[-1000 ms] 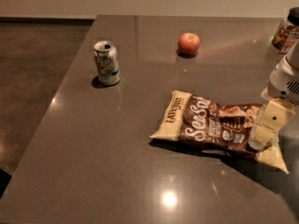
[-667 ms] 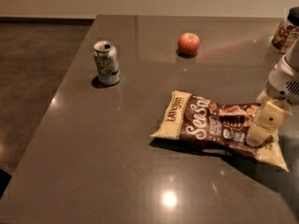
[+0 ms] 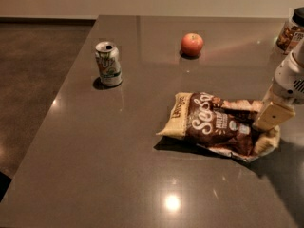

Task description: Pick brown chip bag

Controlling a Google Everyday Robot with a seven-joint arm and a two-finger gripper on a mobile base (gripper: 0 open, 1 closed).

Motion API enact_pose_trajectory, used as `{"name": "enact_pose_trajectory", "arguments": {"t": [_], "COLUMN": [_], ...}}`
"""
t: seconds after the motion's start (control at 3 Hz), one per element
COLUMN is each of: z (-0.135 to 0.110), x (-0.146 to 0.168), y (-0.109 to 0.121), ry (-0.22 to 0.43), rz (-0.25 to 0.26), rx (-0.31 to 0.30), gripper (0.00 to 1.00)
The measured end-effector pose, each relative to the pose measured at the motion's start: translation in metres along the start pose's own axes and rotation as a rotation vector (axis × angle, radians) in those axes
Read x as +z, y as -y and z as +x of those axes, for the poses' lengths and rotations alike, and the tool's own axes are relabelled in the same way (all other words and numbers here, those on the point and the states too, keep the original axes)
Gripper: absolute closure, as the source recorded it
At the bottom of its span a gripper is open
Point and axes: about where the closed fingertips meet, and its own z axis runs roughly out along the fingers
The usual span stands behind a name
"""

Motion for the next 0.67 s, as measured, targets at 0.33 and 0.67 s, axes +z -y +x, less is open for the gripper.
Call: {"name": "enact_pose_trajectory", "arguments": {"t": [0.33,0.67], "z": [-0.002,-0.006], "x": [-0.025,-0.057], "y": [0.002,0.0], "ry": [0.072,0.162], "rz": [0.041,0.072], "rx": [-0.03,-0.064], "gripper": [0.96,1.0]}}
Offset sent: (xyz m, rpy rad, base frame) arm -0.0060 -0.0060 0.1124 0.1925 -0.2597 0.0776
